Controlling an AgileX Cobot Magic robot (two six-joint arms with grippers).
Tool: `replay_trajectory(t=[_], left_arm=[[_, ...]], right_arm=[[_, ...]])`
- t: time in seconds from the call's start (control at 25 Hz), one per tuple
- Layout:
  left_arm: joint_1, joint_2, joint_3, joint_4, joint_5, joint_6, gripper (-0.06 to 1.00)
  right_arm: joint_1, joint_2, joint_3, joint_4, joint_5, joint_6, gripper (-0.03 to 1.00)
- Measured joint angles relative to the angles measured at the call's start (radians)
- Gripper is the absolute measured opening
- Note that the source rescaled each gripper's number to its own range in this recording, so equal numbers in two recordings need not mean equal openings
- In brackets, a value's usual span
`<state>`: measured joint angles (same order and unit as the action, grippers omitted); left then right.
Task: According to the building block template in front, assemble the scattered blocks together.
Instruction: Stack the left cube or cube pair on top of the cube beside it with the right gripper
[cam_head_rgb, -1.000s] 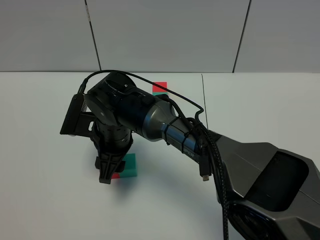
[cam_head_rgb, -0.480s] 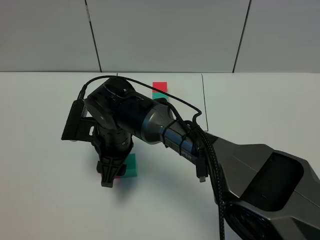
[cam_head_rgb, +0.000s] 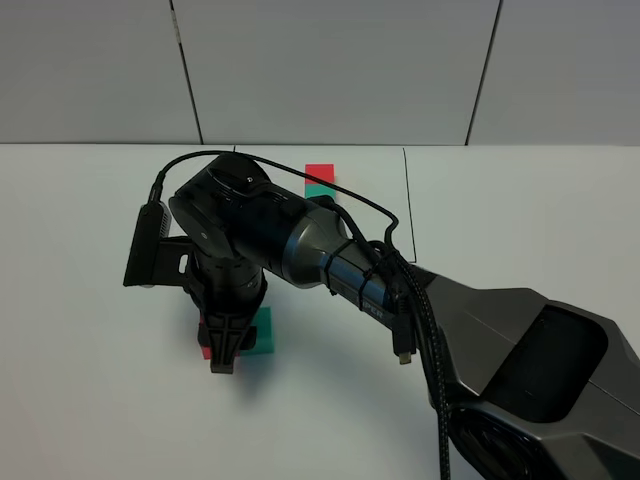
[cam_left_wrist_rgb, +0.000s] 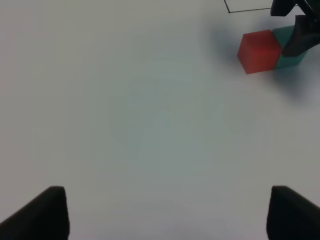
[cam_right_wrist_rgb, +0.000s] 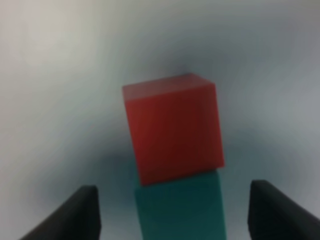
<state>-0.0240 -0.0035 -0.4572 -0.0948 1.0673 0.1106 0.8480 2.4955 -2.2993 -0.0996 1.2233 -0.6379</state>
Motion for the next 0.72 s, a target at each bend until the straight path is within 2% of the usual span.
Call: replay_trajectory(t=[0.16, 0.28, 0.72], left_arm=[[0.000, 0.000, 0.000, 0.000, 0.000, 0.000, 0.77], [0.000, 0.000, 0.000, 0.000, 0.000, 0.000, 0.77], [0.000, 0.000, 0.000, 0.000, 0.000, 0.001, 0.77]], right_arm=[[0.000, 0.001, 0.000, 0.000, 0.000, -0.016, 0.89], [0.000, 0.011, 0.000, -0.004, -0.001, -0.024, 0.98], [0.000, 0.050, 0.000, -0.061, 0.000, -0.027, 1.00]])
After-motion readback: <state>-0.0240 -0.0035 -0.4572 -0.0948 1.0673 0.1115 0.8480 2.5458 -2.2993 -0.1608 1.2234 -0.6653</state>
